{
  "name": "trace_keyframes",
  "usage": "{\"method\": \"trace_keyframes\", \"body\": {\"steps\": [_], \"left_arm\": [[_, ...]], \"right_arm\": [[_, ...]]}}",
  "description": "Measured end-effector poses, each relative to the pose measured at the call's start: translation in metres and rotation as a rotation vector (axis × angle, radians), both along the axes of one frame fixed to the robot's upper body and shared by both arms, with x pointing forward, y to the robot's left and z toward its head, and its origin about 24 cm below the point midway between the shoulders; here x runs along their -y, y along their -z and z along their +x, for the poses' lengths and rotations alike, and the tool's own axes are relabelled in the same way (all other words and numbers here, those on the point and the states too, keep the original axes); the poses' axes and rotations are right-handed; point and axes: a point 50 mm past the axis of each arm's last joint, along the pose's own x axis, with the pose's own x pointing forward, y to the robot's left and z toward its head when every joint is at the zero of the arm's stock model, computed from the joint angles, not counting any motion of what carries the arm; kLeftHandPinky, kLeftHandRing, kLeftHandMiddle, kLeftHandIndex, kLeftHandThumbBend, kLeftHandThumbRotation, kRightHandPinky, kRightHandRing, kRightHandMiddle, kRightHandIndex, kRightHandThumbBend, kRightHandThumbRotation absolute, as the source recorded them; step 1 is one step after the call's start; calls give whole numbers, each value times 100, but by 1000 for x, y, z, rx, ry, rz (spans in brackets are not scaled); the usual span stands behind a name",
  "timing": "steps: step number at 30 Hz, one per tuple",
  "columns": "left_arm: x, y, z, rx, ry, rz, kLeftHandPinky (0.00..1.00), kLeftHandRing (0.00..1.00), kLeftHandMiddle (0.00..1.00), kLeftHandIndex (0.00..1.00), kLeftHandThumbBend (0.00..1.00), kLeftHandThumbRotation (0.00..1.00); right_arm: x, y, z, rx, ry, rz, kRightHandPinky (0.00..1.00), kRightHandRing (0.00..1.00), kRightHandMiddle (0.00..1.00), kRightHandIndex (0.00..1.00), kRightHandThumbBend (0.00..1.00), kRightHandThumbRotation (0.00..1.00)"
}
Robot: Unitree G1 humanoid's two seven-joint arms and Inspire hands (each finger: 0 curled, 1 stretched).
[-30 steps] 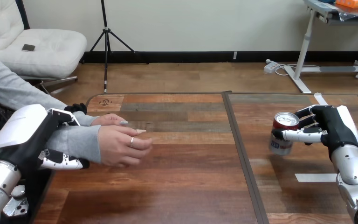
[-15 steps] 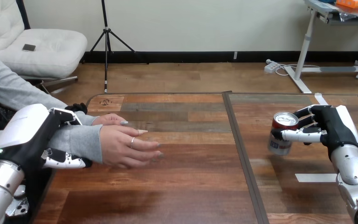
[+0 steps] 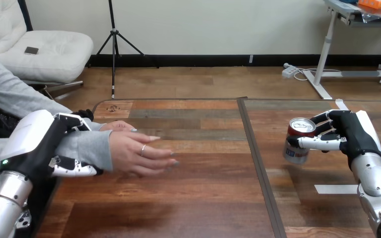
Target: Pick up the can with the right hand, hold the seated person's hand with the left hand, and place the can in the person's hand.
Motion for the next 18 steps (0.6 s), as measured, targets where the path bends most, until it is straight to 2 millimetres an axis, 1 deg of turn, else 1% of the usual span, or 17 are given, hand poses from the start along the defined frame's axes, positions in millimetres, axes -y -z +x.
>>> {"method": "trace_keyframes", "body": {"steps": [9, 18], "left_arm": [[7, 5, 1, -2, -13, -34, 25, 28, 35, 43, 74, 0], [18, 12, 2, -13, -10, -63, 27, 31, 37, 44, 71, 0]], "right_arm": [[-1, 0, 0, -3, -7, 12, 36, 39, 44, 46, 79, 0], [-3, 1, 0, -1, -17, 20, 36, 39, 43, 46, 79, 0]]}}
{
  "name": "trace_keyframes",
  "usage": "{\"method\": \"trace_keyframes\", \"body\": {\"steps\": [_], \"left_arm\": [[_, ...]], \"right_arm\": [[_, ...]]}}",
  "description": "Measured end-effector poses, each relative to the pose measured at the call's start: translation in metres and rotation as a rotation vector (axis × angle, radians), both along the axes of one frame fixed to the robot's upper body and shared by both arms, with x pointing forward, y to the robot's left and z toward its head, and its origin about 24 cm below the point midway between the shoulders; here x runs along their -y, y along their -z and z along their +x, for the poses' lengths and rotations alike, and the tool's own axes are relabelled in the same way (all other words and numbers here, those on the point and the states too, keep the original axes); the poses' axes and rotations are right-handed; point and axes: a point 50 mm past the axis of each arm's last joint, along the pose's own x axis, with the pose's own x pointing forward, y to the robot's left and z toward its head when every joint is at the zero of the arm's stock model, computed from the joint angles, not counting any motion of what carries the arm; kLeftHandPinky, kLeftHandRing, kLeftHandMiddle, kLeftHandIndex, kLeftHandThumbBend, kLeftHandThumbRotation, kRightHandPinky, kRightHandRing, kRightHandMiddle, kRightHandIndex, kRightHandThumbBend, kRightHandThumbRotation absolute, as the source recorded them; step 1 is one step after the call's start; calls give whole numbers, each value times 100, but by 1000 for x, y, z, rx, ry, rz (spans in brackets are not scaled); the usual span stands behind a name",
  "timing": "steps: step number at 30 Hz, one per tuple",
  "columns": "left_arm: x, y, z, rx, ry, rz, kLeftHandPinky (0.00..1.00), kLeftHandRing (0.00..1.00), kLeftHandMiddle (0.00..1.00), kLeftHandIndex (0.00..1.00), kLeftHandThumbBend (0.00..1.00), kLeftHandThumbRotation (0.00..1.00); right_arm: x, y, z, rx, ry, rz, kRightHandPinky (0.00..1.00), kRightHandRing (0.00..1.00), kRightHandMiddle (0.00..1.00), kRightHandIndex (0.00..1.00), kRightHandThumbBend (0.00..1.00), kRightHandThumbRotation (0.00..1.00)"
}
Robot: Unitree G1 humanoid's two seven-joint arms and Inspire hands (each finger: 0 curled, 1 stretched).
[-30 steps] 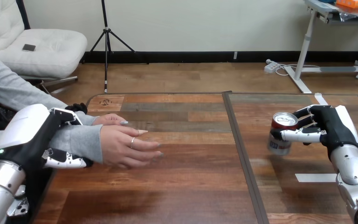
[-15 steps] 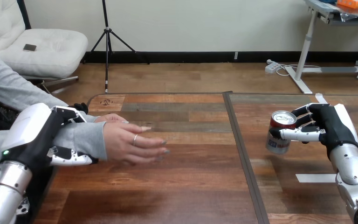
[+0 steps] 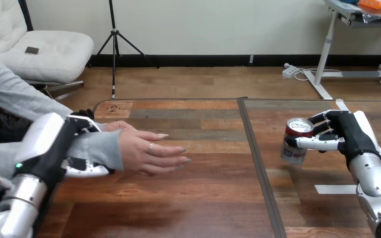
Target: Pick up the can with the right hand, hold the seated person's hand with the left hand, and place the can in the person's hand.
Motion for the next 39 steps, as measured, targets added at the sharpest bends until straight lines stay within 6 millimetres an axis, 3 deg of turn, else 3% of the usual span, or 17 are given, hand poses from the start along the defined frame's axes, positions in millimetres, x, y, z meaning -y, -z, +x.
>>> {"method": "trace_keyframes", "body": {"steps": [28, 29, 39], "left_arm": [[31, 12, 11, -26, 53, -62, 25, 30, 37, 44, 70, 0], [43, 15, 14, -36, 83, -79, 26, 30, 37, 44, 70, 0], [47, 18, 14, -46, 98, -82, 26, 30, 37, 44, 68, 0]], "right_arm": [[-14, 3, 2, 6, -46, 53, 36, 38, 43, 44, 79, 0], [-19, 5, 3, 6, -55, 62, 36, 38, 43, 45, 79, 0], [-23, 5, 4, 15, -70, 65, 37, 40, 44, 46, 79, 0]]}}
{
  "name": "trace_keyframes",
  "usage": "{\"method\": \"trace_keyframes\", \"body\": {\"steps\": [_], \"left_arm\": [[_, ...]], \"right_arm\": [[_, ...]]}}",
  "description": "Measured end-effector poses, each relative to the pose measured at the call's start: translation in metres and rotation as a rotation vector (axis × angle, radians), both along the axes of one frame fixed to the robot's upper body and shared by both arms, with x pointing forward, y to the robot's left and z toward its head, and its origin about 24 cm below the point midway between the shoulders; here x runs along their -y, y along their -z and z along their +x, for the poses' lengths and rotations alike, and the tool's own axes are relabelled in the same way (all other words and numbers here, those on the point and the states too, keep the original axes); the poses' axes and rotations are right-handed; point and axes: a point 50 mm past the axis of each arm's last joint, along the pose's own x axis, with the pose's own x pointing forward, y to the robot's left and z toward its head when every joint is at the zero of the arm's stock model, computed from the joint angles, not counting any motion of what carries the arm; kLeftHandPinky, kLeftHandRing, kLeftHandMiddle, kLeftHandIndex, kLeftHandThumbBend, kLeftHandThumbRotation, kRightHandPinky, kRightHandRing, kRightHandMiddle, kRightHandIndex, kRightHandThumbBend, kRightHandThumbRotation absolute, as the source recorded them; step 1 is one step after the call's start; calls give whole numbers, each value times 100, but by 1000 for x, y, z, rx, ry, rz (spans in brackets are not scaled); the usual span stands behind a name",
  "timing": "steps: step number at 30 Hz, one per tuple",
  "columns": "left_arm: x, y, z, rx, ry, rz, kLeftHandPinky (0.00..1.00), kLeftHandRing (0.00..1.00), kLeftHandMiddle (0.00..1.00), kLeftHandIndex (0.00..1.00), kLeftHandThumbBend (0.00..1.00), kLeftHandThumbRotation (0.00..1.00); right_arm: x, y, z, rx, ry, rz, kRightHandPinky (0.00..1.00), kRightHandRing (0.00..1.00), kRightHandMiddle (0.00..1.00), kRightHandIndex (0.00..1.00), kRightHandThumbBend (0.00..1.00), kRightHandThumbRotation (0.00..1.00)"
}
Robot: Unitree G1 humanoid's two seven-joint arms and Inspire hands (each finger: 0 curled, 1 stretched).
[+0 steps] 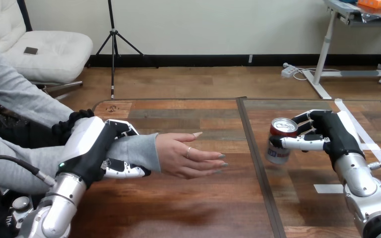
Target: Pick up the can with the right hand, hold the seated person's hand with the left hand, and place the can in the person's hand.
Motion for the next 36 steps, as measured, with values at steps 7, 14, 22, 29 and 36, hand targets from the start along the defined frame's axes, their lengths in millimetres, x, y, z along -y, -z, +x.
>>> {"method": "trace_keyframes", "body": {"steps": [7, 14, 22, 29, 36], "left_arm": [[3, 2, -1, -9, 13, 5, 26, 30, 37, 44, 67, 0], [6, 3, 0, -15, 26, 4, 26, 31, 38, 44, 66, 0], [10, 3, 0, -14, 33, -4, 27, 32, 38, 44, 65, 0], [12, 3, 1, -13, 38, -8, 27, 32, 39, 45, 65, 0], [13, 3, 1, -18, 43, -7, 27, 32, 38, 45, 65, 0]], "right_arm": [[-8, 0, 2, 12, -23, 15, 37, 39, 44, 46, 78, 0], [-17, 1, 3, 13, -53, 29, 35, 38, 43, 46, 78, 0], [-26, 2, 4, 19, -75, 45, 34, 37, 43, 46, 78, 0], [-32, 1, 5, 33, -103, 46, 33, 37, 42, 45, 78, 0], [-35, 0, 7, 40, -121, 42, 33, 37, 42, 45, 78, 0]]}}
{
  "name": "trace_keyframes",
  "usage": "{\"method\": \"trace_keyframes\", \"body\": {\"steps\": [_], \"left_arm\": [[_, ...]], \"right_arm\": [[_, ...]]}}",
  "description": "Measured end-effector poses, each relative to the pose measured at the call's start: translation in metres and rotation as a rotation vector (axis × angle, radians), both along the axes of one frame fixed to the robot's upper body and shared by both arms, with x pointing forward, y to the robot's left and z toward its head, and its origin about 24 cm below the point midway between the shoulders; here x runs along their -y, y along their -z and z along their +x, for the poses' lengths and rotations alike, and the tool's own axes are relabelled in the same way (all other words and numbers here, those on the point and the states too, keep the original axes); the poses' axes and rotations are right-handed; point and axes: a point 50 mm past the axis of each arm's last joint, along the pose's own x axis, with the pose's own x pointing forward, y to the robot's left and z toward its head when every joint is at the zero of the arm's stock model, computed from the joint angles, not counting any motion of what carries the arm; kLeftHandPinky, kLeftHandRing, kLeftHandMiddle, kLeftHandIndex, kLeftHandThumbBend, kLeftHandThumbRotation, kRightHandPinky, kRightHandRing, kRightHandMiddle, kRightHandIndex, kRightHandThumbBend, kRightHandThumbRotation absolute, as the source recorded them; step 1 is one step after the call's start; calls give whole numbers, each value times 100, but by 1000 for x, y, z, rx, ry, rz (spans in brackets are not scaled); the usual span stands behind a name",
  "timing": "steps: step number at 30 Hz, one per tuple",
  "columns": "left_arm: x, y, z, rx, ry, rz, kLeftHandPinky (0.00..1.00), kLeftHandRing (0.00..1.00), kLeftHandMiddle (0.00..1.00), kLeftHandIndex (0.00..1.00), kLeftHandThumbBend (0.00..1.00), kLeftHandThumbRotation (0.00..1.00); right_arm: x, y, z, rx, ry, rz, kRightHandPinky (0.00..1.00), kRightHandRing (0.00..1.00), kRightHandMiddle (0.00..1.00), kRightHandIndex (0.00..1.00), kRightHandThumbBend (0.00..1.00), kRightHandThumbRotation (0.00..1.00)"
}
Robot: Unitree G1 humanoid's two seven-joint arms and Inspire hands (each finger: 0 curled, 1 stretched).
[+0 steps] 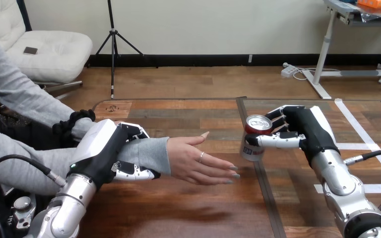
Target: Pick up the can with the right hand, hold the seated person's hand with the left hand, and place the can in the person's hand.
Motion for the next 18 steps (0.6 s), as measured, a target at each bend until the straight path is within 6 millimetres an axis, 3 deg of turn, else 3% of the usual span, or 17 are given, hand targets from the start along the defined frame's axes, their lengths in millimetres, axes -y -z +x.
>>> {"method": "trace_keyframes", "body": {"steps": [18], "left_arm": [[0, 0, 0, -2, 2, 1, 28, 33, 39, 45, 65, 0]], "right_arm": [[-10, 2, 1, -5, -30, 1, 34, 37, 42, 46, 77, 0]]}}
